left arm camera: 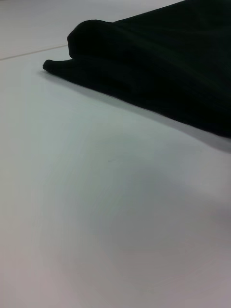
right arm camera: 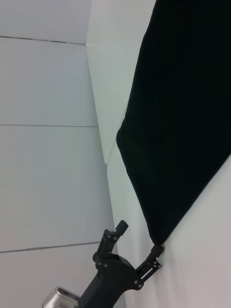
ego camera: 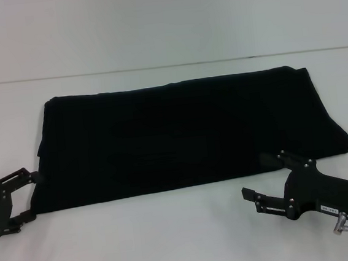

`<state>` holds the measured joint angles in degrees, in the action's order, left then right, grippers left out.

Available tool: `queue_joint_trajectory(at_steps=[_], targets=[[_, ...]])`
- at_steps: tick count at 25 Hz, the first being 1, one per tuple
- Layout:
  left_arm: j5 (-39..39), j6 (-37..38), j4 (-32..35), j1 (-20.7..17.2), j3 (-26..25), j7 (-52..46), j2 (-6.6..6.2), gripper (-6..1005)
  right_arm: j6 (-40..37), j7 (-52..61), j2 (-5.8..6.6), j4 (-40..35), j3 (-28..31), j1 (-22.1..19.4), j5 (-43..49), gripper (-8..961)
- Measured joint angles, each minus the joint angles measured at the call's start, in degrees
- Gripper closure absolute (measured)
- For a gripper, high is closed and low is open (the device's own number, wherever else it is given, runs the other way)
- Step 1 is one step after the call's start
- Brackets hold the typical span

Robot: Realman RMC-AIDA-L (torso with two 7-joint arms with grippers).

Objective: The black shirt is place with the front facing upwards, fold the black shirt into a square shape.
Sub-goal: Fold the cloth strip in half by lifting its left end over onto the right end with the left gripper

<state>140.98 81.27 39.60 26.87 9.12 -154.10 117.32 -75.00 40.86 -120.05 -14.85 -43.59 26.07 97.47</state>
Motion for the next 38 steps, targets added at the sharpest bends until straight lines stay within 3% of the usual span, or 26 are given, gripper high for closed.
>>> queue_joint_trajectory(at_steps=[18,32,38], targets=[[0.36,-1.70,-0.99,0.83,0.09,-0.39,-0.61,51,0.51,0.00,0.00,0.00,0.00,0.42,0.00,69],[0.71,-4.73,-5.50,5.74,2.17,-0.05,-1.25,51,1.04,0.00,0.00,0.02,0.00,0.62,0.00,70],[0.40,-5.58,-5.56,6.21,3.54,1.59,-1.31,51,0.72,0.00,-0.09,0.10,0.00,0.59,-0.08,69]])
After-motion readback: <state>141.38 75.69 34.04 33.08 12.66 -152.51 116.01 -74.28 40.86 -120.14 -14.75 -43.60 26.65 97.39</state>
